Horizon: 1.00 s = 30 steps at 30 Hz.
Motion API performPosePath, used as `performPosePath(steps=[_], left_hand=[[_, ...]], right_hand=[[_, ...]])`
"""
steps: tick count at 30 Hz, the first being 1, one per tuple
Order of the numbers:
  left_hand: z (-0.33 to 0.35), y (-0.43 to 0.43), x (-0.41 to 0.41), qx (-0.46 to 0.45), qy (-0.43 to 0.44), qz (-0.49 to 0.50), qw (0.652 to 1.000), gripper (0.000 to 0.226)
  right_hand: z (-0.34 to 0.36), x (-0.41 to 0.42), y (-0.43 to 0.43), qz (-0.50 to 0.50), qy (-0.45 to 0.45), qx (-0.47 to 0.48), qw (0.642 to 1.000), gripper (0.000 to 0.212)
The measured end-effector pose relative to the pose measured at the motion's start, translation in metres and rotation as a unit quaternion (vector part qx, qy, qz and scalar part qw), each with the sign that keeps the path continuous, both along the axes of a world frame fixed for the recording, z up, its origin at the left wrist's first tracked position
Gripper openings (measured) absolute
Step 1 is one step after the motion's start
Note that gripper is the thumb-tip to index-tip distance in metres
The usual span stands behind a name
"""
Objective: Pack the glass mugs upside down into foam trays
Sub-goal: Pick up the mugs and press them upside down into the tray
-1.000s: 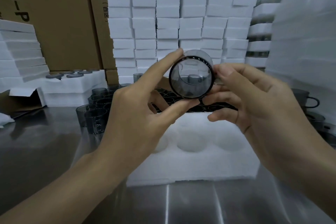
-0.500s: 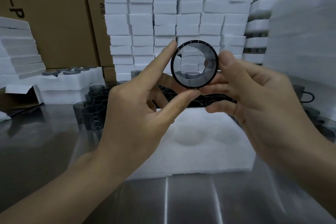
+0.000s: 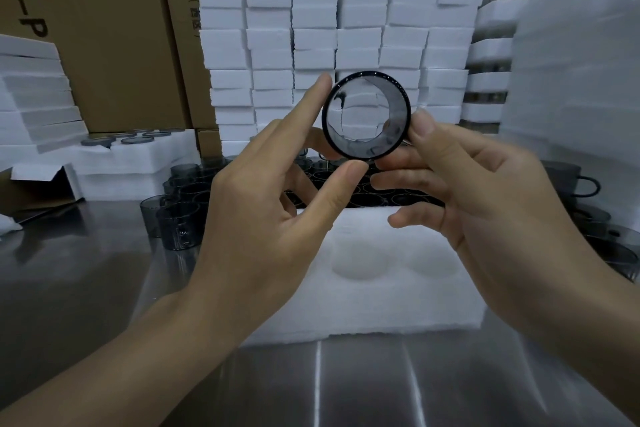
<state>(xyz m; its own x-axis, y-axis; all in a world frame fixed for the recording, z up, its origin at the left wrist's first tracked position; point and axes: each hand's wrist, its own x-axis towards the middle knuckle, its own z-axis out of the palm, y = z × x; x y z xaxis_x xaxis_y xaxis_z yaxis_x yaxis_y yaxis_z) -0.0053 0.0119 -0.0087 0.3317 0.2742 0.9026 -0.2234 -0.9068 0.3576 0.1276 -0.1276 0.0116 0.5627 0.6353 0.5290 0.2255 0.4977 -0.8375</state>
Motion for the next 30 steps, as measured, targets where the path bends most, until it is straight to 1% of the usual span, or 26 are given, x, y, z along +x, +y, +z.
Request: performPosePath(steps=[7, 11, 13, 16, 19, 21, 22, 26, 30], left_hand=[[0.000, -0.001, -0.001, -0.022, 0.008, 0.001, 1.000, 0.067], [0.002, -0.003, -0.002, -0.023, 0.015, -0.011, 1.000, 0.065], [0.002, -0.004, -0.002, -0.019, 0.030, -0.025, 0.999, 0.063], [0.003, -0.004, -0.004, -0.032, 0.061, -0.048, 0.996, 0.061], [0.003, -0.004, -0.008, -0.057, 0.062, -0.079, 0.993, 0.043], [0.004, -0.004, -0.008, -0.076, 0.053, -0.080, 0.993, 0.029], [0.005, -0.005, -0.007, -0.087, 0.051, -0.078, 0.992, 0.027], [0.006, -0.006, -0.003, -0.123, 0.043, -0.080, 0.988, 0.037], [0.007, -0.006, -0.003, -0.166, 0.053, -0.106, 0.979, 0.035]], right_hand=[[0.000, 0.002, 0.000, 0.004, -0.011, -0.015, 1.000, 0.035], [-0.003, 0.001, 0.001, 0.014, -0.067, -0.003, 0.998, 0.047], [-0.006, 0.000, 0.003, -0.014, -0.114, 0.017, 0.993, 0.052], [-0.012, 0.003, 0.004, -0.084, -0.180, 0.029, 0.980, 0.053], [-0.016, 0.007, 0.004, -0.158, -0.234, 0.022, 0.959, 0.055], [-0.017, 0.009, 0.004, -0.191, -0.277, 0.021, 0.942, 0.056], [-0.017, 0.010, 0.004, -0.201, -0.293, 0.022, 0.934, 0.058], [-0.018, 0.009, 0.004, -0.216, -0.321, 0.029, 0.922, 0.059], [-0.018, 0.008, 0.004, -0.218, -0.321, 0.024, 0.921, 0.056]])
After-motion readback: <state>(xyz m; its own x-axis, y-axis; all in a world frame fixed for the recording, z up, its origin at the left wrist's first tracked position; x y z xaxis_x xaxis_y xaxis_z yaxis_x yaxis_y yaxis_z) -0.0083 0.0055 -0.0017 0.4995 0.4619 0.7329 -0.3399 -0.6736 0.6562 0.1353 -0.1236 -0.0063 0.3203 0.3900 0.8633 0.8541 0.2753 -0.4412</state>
